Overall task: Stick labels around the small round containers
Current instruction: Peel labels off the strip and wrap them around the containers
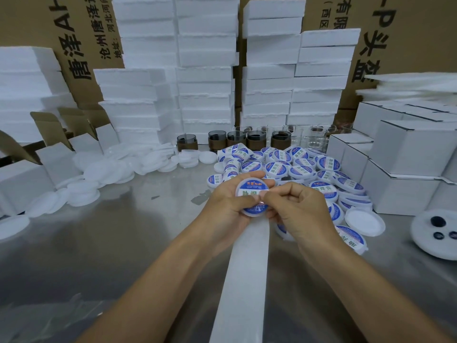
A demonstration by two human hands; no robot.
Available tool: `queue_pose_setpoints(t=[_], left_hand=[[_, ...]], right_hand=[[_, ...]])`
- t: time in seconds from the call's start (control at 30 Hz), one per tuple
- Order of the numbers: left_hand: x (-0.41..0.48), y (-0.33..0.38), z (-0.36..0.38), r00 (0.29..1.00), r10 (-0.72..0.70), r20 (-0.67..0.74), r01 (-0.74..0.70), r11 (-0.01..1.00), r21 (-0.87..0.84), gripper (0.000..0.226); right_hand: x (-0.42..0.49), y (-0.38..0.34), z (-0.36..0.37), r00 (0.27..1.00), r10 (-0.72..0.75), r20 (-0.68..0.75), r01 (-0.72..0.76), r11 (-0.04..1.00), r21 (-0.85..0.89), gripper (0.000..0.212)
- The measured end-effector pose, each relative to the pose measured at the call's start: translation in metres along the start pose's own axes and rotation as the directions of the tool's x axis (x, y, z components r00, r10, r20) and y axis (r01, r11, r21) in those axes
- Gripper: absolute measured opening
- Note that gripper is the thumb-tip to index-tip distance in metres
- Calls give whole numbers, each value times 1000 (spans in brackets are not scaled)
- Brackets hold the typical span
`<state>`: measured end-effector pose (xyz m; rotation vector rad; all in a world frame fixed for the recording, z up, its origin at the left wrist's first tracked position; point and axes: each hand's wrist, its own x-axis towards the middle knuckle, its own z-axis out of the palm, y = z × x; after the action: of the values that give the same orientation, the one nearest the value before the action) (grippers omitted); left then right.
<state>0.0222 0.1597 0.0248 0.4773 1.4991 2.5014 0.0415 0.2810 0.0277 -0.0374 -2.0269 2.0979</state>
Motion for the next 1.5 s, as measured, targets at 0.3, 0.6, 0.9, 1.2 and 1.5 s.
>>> queue_pose_setpoints(t=[0.3,0.6,0.9,1.2,1.5], left_hand=[[0,-10,6,996,85,-32,-84,996,30,21],[0,-5,1,999,42,2,-41,991,-124,25],[2,-5,-2,991,120,-57,-124,989,-82,21],[1,-7,-5,975,183,-125,-137,940,313,31],[0,-6,-4,960,236,-148,-164,907,387,24]], right_hand=[[-7,7,4,939,-344,-25,268,773,-575,33],[-1,-5,-1,989,60,134,-58,998,-21,27],[-3,-1,2,957,-260,127,283,931,-232,15],[2,4,-2,956,-292,20,291,943,-159,1],[4,8,0,907,-417,59,419,881,-220,28]])
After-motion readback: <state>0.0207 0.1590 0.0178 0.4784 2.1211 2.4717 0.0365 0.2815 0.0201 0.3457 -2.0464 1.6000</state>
